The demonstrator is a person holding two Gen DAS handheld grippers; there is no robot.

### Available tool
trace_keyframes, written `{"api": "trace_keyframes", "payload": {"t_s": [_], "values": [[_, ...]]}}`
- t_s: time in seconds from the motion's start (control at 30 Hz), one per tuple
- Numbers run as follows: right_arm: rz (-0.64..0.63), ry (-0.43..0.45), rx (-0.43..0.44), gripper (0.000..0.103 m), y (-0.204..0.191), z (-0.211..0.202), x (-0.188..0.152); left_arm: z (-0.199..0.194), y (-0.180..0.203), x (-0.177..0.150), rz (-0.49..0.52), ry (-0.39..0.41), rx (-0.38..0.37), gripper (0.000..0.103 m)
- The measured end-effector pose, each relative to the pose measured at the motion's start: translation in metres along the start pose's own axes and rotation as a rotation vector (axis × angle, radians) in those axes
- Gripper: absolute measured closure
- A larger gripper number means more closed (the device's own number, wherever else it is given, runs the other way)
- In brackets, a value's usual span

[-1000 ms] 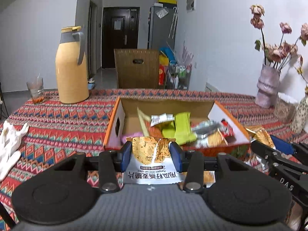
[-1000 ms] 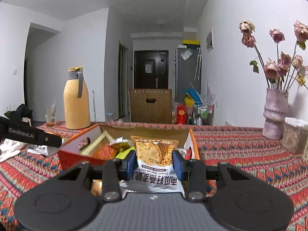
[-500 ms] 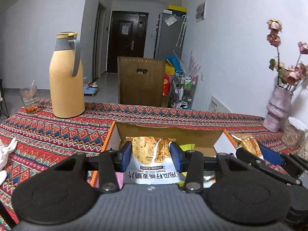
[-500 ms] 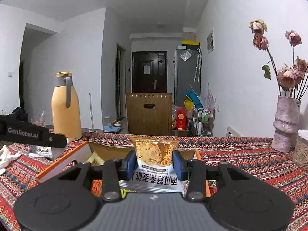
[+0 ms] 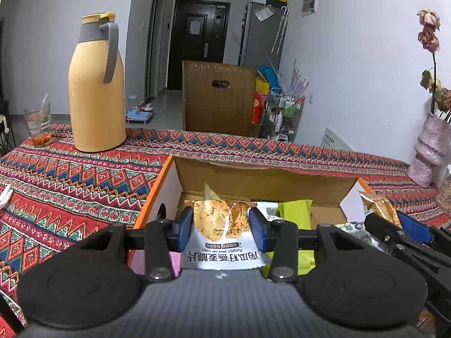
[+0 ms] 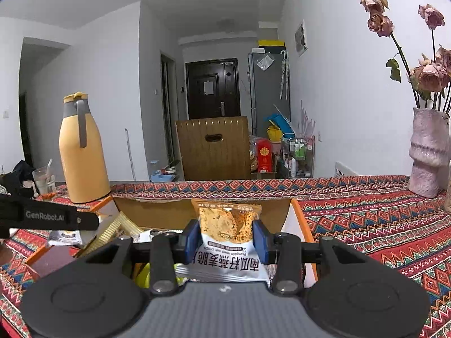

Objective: Organize snacks
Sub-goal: 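Carry both cracker packets over the box and open both tools to drop them, then move both open tools back to the cracker packets beside the box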

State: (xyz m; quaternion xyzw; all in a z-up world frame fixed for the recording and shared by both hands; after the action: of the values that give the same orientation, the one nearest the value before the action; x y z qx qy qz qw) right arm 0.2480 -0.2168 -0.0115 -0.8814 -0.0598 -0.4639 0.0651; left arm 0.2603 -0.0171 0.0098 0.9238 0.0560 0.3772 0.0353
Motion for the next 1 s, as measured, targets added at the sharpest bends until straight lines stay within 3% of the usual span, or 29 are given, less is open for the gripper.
{"api": "trace_keyframes", "payload": {"t_s": [0.17,0.2,0.27,0.3,0.43,0.53,1.0], "values": [[0.001,-0.025,-0.002,0.063,-0.003,0.002,-0.004,0.000,0.000,-0.004,0.003,-0.005,-0.004,0.059],[0.003,-0.030,-0.001,0.062,-0.002,0.002,-0.004,-0.001,-0.001,-0.004,0.000,0.000,-0.004,0.055],[0.013,-0.040,0.000,0.059,-0.002,0.003,-0.004,-0.004,-0.002,-0.005,-0.004,0.008,-0.013,0.037],[0.018,-0.040,-0.002,0.058,-0.002,0.002,-0.003,-0.006,-0.003,-0.006,-0.009,0.018,-0.005,0.021],[0.043,-0.035,-0.002,0.016,0.003,-0.001,-0.006,-0.011,-0.005,-0.006,-0.016,0.044,0.009,0.000],[0.063,-0.024,-0.006,0.000,0.006,-0.003,-0.006,-0.012,-0.007,-0.007,-0.031,0.047,0.011,0.000],[0.089,0.000,-0.020,0.000,0.010,-0.013,-0.004,-0.017,-0.007,-0.009,-0.038,0.032,0.017,0.000]]}}
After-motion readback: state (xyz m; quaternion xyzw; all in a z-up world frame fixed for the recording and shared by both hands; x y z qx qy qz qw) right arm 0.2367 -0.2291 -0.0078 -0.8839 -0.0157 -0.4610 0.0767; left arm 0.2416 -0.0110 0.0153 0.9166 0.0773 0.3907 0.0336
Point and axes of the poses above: each gripper's, at about its wrist camera, not at the fingertips, and z roughly the way its jaws point, y to its right, x to its top, the point moved 1 cm from there along z, roughly the way its jaws point, and after that the axes turned 15 degrees about -y, right-handed, at the moved point
